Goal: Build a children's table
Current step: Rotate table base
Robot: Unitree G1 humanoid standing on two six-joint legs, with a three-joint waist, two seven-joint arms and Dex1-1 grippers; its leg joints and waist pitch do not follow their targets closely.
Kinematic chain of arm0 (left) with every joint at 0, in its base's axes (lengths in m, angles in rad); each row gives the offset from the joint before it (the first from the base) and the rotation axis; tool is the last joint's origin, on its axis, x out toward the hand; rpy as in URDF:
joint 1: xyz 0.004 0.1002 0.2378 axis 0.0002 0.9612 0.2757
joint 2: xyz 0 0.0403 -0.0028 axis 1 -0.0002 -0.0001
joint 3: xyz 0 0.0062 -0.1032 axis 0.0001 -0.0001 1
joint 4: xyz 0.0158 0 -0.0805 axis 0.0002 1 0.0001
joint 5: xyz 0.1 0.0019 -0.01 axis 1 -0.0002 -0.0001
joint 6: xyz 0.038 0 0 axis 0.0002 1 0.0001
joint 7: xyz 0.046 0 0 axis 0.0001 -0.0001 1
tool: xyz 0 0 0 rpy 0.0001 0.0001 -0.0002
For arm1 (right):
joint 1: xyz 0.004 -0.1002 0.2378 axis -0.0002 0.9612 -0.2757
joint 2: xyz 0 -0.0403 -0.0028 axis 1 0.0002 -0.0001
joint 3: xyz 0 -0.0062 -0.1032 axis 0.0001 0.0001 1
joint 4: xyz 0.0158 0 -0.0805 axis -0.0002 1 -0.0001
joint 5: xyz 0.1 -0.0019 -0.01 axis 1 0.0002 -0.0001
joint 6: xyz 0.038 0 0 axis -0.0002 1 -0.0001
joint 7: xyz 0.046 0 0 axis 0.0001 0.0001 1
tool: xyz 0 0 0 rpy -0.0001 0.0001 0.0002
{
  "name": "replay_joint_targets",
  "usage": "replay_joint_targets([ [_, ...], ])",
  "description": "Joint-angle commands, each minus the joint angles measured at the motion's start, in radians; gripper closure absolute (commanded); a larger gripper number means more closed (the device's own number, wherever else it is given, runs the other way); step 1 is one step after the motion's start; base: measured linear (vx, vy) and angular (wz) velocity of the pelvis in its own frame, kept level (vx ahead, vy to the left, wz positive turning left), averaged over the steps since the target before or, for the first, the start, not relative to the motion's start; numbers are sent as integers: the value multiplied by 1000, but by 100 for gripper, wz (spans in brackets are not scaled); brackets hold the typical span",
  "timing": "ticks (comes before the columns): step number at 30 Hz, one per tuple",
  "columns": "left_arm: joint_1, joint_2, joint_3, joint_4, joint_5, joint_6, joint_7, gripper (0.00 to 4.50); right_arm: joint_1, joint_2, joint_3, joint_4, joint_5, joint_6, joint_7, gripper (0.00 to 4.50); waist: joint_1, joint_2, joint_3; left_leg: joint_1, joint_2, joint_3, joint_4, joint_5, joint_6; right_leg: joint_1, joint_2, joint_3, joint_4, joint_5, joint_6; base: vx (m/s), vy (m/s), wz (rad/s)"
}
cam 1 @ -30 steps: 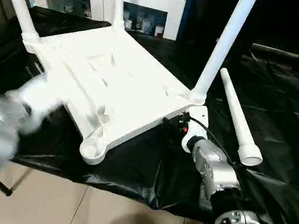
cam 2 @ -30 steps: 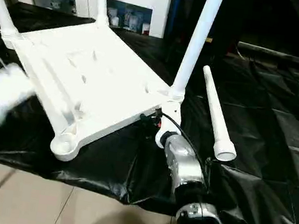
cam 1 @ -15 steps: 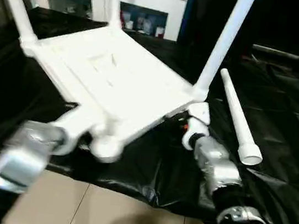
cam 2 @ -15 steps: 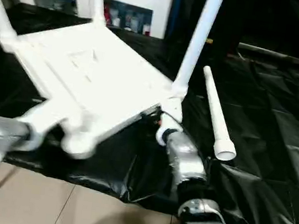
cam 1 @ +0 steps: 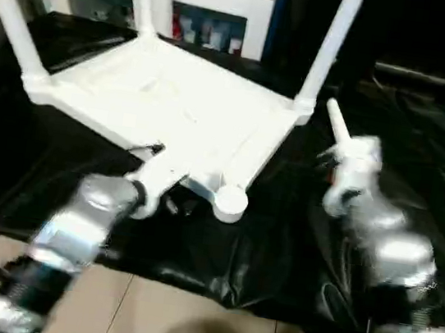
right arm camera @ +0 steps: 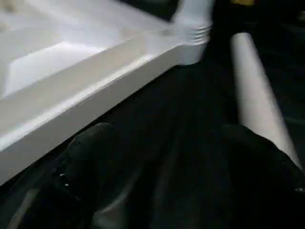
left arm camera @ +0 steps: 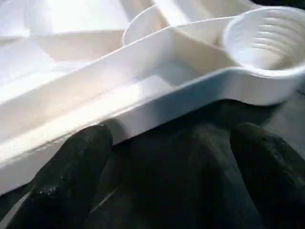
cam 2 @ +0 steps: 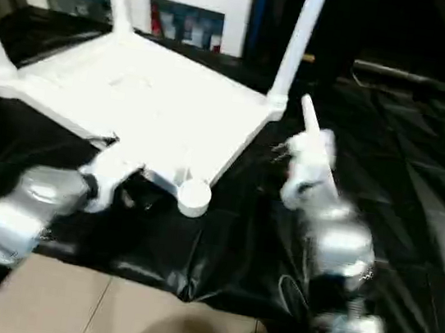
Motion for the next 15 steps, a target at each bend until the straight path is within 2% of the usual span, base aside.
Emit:
replay_joint_targets([
  [1, 22, 27, 1, -49, -26, 9, -58, 0, -49, -28, -21, 35, 10, 41, -9, 30, 3, 0, -72, 13, 4, 4, -67, -212, 9, 62, -38, 31, -70, -297, -151, 0, 0, 0],
  [2, 31, 48, 1, -69, -40, 5, -82, 0, -76, -49, -23, 67, 6, 54, -8, 15, 3, 4, -70, 17, 4, 6, -65, -227, 6, 57, -37, 31, -72, -312, -154, 0, 0, 0],
  [3, 42, 91, 13, -126, -82, 19, -130, 0, -170, -101, -42, 181, 0, 72, -5, 15, 2, 1, -72, 17, 3, 5, -64, -230, 2, 58, -38, 30, -67, -312, -163, 0, 0, 0],
  [6, 43, 120, 28, -181, -122, 51, -172, 0, -273, -160, -26, 353, -29, 88, 16, 15, 6, 6, -67, 22, 1, 9, -60, -258, -8, 52, -33, 29, -68, -309, -180, 0, 0, 0],
  [9, 41, 138, 39, -235, -155, 90, -204, 0, -353, -207, 13, 511, -66, 99, 52, 15, 8, 5, -66, 16, 0, 7, -59, -273, -13, 56, -37, 27, -65, -321, -186, 0, 0, 0],
  [11, 39, 145, 43, -253, -167, 105, -216, 0, -380, -216, 18, 566, -68, 111, 63, 15, 10, 7, -61, 12, -1, 8, -60, -262, -10, 58, -37, 29, -67, -304, -186, 0, 0, 0],
  [12, 38, 151, 45, -267, -174, 114, -224, 0, -400, -221, 19, 609, -69, 114, 72, 15, 8, 5, -62, 10, -2, 7, -58, -259, -9, 60, -37, 28, -63, -299, -191, 0, 0, 0],
  [14, 40, 164, 49, -300, -193, 138, -243, 0, -432, -229, 32, 691, -83, 117, 95, 15, 7, 12, -50, 8, -2, 6, -60, -269, -8, 54, -37, 27, -65, -310, -195, 0, 0, 0],
  [15, 46, 183, 51, -329, -215, 158, -252, 0, -456, -232, 39, 753, -87, 117, 114, 15, 6, 11, -42, 5, -3, 5, -61, -280, -3, 56, -38, 26, -65, -319, -203, 0, 0, 0],
])
